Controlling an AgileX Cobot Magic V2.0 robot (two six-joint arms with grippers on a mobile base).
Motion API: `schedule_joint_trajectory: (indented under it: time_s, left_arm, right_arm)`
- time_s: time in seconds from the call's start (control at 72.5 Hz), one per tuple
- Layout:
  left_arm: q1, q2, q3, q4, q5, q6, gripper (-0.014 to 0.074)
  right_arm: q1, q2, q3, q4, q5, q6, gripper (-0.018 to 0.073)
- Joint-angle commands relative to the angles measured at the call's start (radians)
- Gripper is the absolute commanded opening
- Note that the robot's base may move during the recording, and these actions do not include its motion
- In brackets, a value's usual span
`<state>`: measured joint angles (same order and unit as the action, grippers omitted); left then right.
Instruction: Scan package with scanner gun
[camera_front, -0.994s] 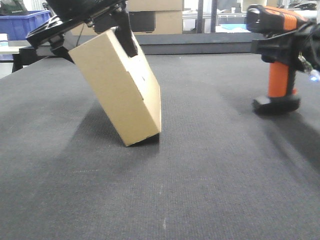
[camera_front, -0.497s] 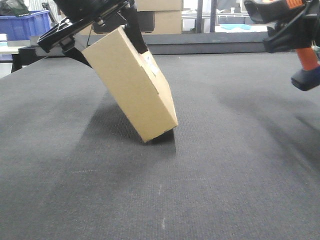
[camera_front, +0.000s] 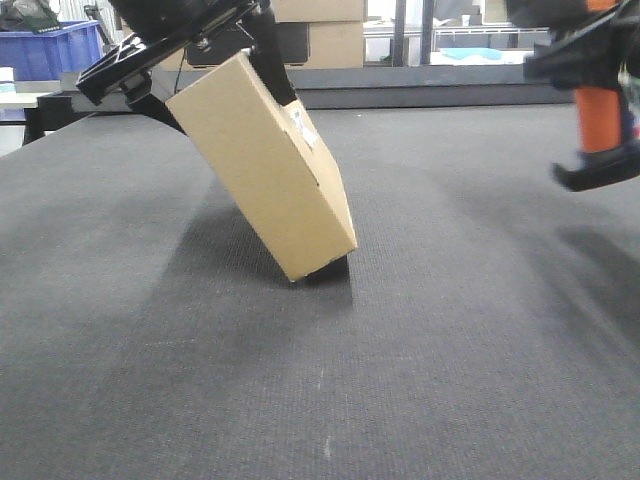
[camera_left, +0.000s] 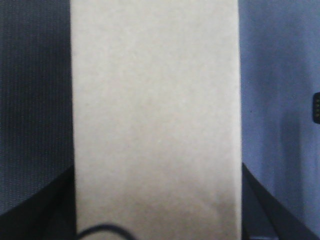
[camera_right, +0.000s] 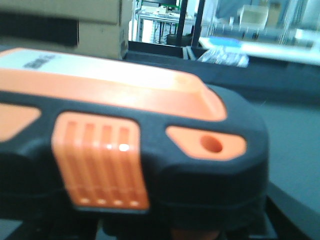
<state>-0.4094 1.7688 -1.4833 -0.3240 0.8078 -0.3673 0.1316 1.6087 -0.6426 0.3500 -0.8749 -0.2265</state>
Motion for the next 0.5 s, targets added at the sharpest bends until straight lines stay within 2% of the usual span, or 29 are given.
schedule_joint_trajectory:
  time_s: [0.0,0.262,0.483]
  left_arm:
    - [-0.003,-0.003,-0.005,-0.015,-0.010,-0.003,-0.0111]
    - [-0.003,-0.003,-0.005,-0.015,-0.010,-0.003,-0.0111]
    - [-0.003,-0.003,-0.005,-0.015,-0.010,-0.003,-0.0111]
  right_arm:
    - [0.001,-0.001,-0.003,0.001,-0.063,0.164,-0.0167]
    - [0.001,0.077,-0.003,0.001,-0.133,0.263,-0.0167]
    - [0.002,0.115,-0.006,-0.001,-0.196,0.263,-0.0167]
